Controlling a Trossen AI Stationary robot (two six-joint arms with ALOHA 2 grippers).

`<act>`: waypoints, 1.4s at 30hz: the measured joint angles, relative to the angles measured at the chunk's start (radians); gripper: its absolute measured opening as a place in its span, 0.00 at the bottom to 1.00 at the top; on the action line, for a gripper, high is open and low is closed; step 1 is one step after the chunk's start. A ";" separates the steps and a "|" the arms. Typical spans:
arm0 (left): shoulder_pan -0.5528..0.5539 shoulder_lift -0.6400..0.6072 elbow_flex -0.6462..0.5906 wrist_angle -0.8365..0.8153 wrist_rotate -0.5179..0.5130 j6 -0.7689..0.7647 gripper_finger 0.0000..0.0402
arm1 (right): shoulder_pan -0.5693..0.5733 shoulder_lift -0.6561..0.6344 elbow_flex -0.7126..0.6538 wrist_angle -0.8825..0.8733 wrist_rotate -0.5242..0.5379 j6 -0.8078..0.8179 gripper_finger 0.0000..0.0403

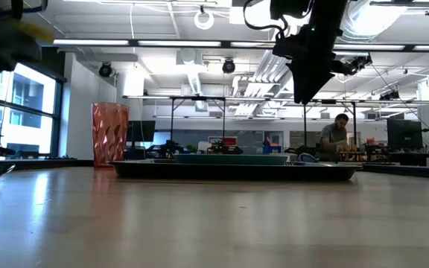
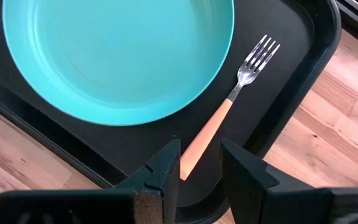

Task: Pick and place plate/cup/fork/spoon on tray
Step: Put the yellow spoon on the black serving tray to the right of the orange fork

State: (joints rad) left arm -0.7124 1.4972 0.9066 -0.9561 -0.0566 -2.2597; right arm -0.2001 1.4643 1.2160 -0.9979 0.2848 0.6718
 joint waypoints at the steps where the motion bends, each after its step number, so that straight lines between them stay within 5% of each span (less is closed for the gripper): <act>1: 0.000 0.016 0.000 0.009 0.000 0.000 0.36 | 0.000 0.000 0.000 0.000 0.000 0.000 0.26; 29: 0.019 0.218 0.004 0.106 0.077 -0.017 0.35 | 0.000 0.000 0.000 0.017 -0.005 0.000 0.26; 38: 0.020 0.222 0.003 0.114 0.071 0.002 0.11 | 0.000 0.001 0.000 0.023 -0.007 0.000 0.26; 42: 0.020 0.214 0.002 0.124 0.072 0.002 0.09 | 0.000 0.001 0.000 0.023 -0.023 -0.004 0.26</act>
State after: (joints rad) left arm -0.6922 1.7114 0.9082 -0.8316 0.0154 -2.2580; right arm -0.2005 1.4651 1.2160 -0.9752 0.2620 0.6678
